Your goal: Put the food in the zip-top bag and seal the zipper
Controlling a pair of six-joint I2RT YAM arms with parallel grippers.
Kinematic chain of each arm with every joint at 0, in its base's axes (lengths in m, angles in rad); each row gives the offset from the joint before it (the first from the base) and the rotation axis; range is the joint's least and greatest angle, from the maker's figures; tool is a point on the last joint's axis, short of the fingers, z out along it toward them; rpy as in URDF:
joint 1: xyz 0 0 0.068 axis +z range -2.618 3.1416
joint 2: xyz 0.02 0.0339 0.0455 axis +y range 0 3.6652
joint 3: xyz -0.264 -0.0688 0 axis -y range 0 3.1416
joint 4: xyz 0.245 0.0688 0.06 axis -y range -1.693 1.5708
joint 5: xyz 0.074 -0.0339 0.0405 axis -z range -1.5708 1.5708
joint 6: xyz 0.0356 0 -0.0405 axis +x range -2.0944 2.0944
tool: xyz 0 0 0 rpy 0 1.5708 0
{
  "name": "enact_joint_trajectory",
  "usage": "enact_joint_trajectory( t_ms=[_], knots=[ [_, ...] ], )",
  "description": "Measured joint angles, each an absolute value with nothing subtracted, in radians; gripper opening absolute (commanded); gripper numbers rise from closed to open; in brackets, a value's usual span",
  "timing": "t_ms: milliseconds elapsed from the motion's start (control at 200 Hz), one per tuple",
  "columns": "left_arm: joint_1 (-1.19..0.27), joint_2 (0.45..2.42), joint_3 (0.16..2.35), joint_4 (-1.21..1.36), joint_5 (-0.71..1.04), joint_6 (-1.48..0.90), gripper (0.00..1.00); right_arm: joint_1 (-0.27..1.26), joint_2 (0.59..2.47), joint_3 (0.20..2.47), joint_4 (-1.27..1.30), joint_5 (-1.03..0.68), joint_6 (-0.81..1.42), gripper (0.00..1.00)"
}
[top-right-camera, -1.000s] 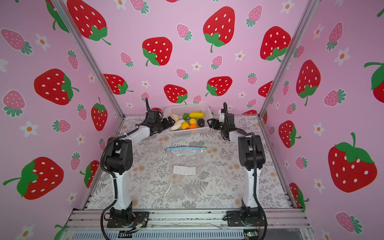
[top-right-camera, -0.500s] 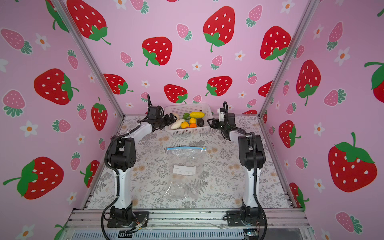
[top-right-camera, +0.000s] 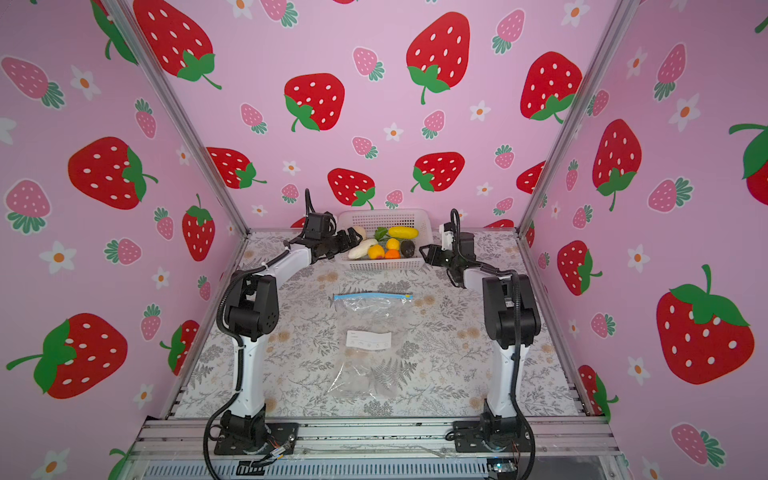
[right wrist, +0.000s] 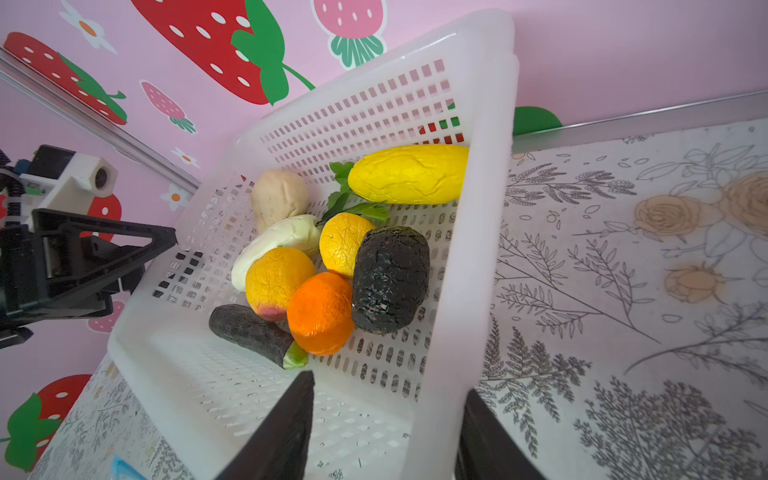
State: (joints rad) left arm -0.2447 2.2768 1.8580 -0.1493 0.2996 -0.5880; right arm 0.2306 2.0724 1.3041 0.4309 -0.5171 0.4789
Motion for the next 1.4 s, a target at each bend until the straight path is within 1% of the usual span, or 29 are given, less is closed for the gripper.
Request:
enact_joint_trajectory(
  t_ms=[150, 380, 570, 785, 935, 1060, 1155, 1280, 1400],
  knots=[
    [-0.246, 2.275, 1.844, -0.136, 0.299, -0.589, 0.99, 0.231, 2.067, 1.295, 0.433, -0.509, 0.476, 0.58],
    [-0.234, 2.268, 1.808, -0.158, 0.281, -0.582, 0.99, 0.23, 2.047, 1.291, 0.401, -0.477, 0.474, 0.73],
    [-0.204, 2.167, 1.694, -0.19, 0.231, -0.567, 0.99, 0.22, 1.949, 1.222, 0.341, -0.429, 0.494, 0.79],
    [-0.185, 1.966, 1.526, -0.212, 0.174, -0.55, 0.99, 0.214, 1.751, 1.06, 0.326, -0.444, 0.551, 0.8],
    [-0.202, 1.797, 1.348, -0.235, 0.178, -0.556, 0.99, 0.237, 1.614, 0.915, 0.287, -0.466, 0.56, 0.81],
    [-0.228, 1.656, 1.173, -0.265, 0.205, -0.579, 1.0, 0.309, 1.521, 0.812, 0.234, -0.481, 0.546, 0.81],
    [-0.252, 1.568, 1.052, -0.274, 0.25, -0.592, 0.99, 0.382, 1.454, 0.732, 0.211, -0.5, 0.54, 0.81],
    [-0.286, 1.48, 0.949, -0.307, 0.317, -0.599, 0.99, 0.466, 1.388, 0.669, 0.165, -0.515, 0.529, 0.82],
    [-0.307, 1.39, 0.857, -0.312, 0.362, -0.609, 0.99, 0.508, 1.351, 0.644, 0.125, -0.516, 0.522, 0.82]
  ],
)
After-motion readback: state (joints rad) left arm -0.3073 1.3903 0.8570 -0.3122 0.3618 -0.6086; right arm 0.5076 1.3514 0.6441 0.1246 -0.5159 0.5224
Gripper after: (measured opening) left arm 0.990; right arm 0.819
